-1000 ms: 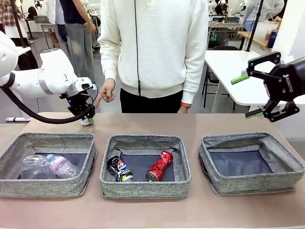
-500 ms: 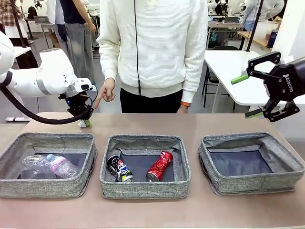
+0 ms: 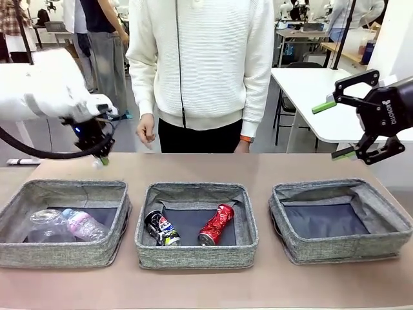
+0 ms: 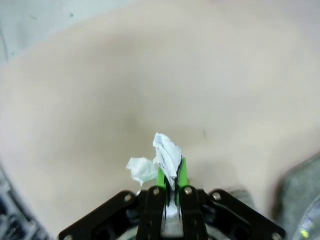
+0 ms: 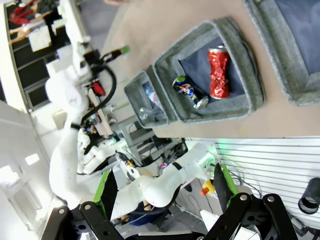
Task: Sort the waste into the appropriate baskets.
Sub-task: Pick up the waste item pointed out by the person.
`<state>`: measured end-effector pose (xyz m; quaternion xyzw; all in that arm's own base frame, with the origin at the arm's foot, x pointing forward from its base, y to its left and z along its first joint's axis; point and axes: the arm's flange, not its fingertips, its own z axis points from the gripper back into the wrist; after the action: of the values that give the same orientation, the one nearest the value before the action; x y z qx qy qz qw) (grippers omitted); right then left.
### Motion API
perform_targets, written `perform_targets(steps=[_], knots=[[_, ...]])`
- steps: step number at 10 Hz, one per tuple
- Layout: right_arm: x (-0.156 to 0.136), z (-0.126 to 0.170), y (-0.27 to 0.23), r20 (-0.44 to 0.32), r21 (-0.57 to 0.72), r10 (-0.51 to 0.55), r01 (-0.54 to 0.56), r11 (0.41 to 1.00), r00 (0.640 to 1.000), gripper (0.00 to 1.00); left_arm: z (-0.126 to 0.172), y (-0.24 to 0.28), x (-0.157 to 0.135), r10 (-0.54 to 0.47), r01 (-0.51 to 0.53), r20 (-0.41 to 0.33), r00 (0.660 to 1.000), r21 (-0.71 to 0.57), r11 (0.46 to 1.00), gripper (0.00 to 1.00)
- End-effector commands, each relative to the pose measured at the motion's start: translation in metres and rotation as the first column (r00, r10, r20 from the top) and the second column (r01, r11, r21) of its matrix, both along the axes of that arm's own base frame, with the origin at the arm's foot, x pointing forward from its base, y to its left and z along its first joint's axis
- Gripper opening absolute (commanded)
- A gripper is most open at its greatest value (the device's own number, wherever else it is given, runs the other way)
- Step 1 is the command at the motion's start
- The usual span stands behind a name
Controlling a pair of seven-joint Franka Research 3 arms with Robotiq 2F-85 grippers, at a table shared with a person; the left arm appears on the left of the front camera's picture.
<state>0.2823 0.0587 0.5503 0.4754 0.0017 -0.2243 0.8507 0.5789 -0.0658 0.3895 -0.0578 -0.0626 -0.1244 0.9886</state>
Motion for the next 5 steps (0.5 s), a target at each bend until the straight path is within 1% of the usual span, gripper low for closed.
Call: perform_targets(steps=[1,2,3,4,5], knots=[[0.002,0.001,-0.001,0.018,0.017,0.013,-0.014,1.000,1.000,1.00,0.101,0.013,-0.100,0.082,-0.083,-0.033,0.996,-0.018,0.996,0.00],[0.002,0.001,-0.001,0.018,0.017,0.013,-0.014,1.000,1.000,1.00,0.132,0.003,-0.150,-0.017,0.016,-0.028,0.999,-0.040,0.999,0.00],[0.002,0.001,-0.001,0.018,0.017,0.013,-0.014,1.000,1.000,1.00,0.144,-0.011,-0.206,-0.081,0.081,-0.012,0.997,0.000,0.997,0.00],[0.002,0.001,-0.001,0.018,0.017,0.013,-0.014,1.000,1.000,1.00,0.143,-0.021,-0.246,-0.042,0.045,0.072,0.997,-0.047,0.998,0.00],[0.002,0.001,-0.001,0.018,0.017,0.013,-0.014,1.000,1.000,1.00,0.134,-0.029,-0.272,-0.062,0.064,0.072,0.995,-0.026,0.998,0.00]])
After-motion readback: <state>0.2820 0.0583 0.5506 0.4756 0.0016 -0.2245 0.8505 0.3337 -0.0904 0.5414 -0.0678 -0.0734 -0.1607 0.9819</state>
